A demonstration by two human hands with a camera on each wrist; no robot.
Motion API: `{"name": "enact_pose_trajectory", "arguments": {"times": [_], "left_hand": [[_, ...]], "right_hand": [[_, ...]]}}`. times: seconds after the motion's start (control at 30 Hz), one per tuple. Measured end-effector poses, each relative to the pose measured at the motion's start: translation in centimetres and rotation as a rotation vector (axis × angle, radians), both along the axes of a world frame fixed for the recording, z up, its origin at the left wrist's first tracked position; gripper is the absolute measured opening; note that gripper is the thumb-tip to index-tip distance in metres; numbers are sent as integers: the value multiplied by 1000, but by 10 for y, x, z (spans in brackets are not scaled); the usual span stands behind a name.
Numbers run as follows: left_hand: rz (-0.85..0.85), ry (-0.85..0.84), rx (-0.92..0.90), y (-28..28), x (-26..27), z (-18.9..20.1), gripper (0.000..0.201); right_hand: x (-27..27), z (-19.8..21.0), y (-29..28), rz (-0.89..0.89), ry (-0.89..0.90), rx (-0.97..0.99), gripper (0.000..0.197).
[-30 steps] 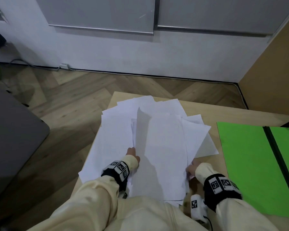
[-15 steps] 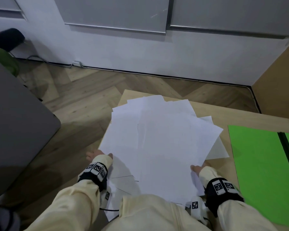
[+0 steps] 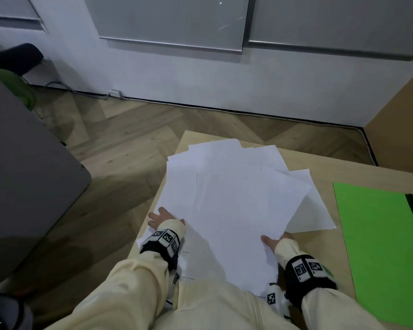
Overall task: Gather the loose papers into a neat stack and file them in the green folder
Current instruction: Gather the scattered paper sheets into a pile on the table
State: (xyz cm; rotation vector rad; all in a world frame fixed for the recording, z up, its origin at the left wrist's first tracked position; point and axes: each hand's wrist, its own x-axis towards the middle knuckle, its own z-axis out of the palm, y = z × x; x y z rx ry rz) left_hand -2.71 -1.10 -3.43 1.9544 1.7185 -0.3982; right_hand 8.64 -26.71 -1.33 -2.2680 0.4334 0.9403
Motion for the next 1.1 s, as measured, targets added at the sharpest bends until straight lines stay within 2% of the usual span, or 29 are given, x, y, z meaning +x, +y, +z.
{"name": "enact_pose_trajectory", "arguments": {"times": [0.1,0.17,0.27,0.33,0.47,0.6,0.63,0.67,0.7,0.77,0.8,0.83,0.9,0.93,1.03,1.1], "left_hand": [[29,-66,-24,-1,1,-2,74],[18,-90,-50,-2,1,-4,73],[-11,-238,-138,-2,6,-9,50],[-73,-304,-172,-2,8,-7,39],[-125,-339,-209,3,6,-5,43],[-132,-327,-252,6,3,-6,43],[-143,-335,-257,4,4,-7,42],[-155,-351,-271,2,5,-7,41],[-173,-372,-291,-2,6,-8,38],[-200,-438,-322,-12,12,-8,28],[-200,-477,-327,-18,15,-7,22],[-183,-518,-327,-23,18,-6,18],[-138,-575,-282,-27,25,-3,22],[-139,-586,-242,-25,28,1,22],[-156,-580,-169,-4,26,7,14],[-206,-466,-165,15,14,9,12]], "right_hand": [[3,8,-9,-19,-82,32,59],[9,8,-14,-19,-75,16,57],[8,18,-21,20,36,-96,58],[9,18,-28,112,84,-167,61],[4,13,-38,243,152,-184,59],[10,3,-45,250,126,-229,63],[11,3,-45,207,124,-206,65],[9,2,-44,211,148,-165,70],[5,4,-42,256,175,-92,83],[9,-13,-42,268,141,34,128],[11,-22,-44,255,106,24,135],[11,-20,-42,256,90,9,125],[11,-9,-40,181,12,-73,82],[13,-6,-41,114,-36,-69,69],[20,-12,-54,-27,-99,-15,57],[21,-8,-64,-152,-156,-23,52]]}}
